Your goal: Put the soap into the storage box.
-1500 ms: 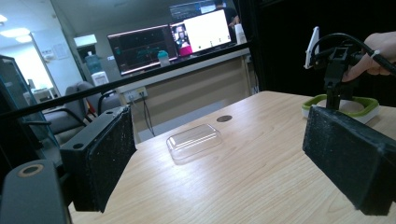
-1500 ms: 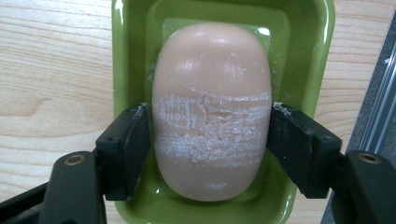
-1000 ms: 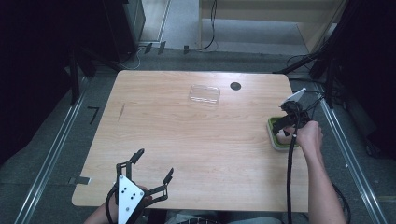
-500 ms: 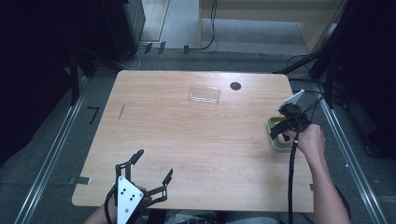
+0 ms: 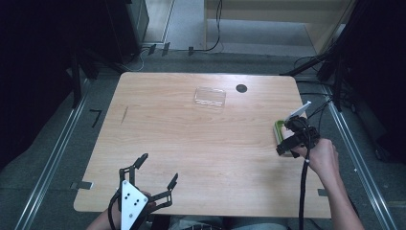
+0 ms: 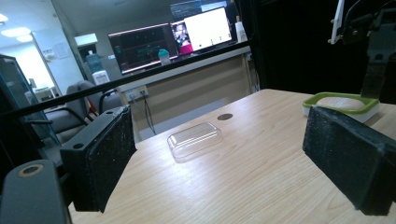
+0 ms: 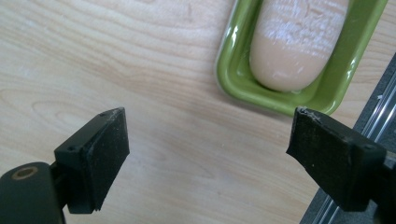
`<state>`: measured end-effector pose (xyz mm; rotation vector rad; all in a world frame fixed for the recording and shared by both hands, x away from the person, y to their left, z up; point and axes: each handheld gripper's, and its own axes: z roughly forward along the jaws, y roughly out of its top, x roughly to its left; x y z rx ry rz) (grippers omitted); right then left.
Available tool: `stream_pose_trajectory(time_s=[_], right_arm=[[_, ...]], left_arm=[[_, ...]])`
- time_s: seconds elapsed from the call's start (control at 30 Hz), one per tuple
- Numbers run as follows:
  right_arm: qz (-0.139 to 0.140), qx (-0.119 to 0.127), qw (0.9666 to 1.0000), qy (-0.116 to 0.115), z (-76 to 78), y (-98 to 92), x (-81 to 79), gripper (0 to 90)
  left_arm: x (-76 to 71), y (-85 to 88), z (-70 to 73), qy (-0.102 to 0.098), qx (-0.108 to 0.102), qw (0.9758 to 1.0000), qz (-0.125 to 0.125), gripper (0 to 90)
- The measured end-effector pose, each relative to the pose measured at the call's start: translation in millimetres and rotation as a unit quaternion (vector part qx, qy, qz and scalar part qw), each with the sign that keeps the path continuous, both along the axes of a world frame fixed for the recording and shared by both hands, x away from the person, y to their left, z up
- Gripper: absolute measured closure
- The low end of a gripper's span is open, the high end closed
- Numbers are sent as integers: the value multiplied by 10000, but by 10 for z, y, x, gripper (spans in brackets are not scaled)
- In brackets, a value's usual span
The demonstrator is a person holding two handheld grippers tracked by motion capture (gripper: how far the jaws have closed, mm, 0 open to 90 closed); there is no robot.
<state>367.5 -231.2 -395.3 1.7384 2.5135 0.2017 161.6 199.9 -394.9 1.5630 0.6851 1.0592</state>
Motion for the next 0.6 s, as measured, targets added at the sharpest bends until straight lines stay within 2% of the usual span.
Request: stream_pose_trajectory(time_s=[0.27,0.4,0.47,0.5,0.53,0.6], right_arm=[[90,-18,10000,-8,-46,-12,-223,125],[185,-103,9997,87,-154,-20,-388,131],[190,-115,9997,108,-173,-19,-421,132],[302,-131,9994,140,-218,-19,-484,132],[302,-131,9994,140,-218,-19,-484,132],[396,-166,9988,218,-299,4,-584,130]], left_arm=[[0,1,1,13,-10,10000,13,99],[2,-2,0,9,-27,10000,4,99],[1,-2,1,13,-27,10000,14,99],[3,-1,2,14,-24,10000,13,99],[3,-1,2,14,-24,10000,13,99],[3,1,3,18,-21,10000,19,99]])
